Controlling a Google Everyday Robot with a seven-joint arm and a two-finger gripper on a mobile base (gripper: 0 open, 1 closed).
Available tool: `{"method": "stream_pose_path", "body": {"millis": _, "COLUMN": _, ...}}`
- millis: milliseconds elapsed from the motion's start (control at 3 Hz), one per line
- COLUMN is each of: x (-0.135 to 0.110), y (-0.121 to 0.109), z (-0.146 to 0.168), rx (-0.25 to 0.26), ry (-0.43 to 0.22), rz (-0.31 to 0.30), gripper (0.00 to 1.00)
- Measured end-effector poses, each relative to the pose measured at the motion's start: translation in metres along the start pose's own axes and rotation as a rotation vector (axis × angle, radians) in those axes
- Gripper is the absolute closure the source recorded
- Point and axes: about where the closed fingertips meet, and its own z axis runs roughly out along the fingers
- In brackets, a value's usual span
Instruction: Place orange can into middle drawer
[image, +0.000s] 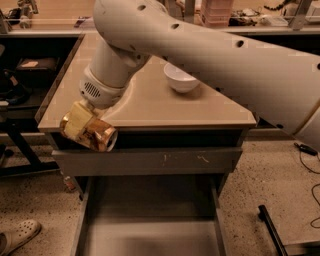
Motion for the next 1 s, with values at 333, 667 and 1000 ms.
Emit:
{"method": "stream_pose_path", "body": {"millis": 333, "x": 0.0, "y": 0.0, "z": 0.0, "rx": 0.0, "ry": -0.001, "rz": 0.0, "gripper": 1.0}}
{"method": "stream_pose_path", "body": {"millis": 667, "x": 0.015, "y": 0.012, "z": 0.008, "rx": -0.01, "ry": -0.014, "rz": 0.035, "gripper": 1.0}}
{"method": "stream_pose_path", "body": {"millis": 1000, "x": 0.049, "y": 0.027, "z": 0.03, "rx": -0.036, "ry": -0.032, "rz": 0.142, "gripper": 1.0}}
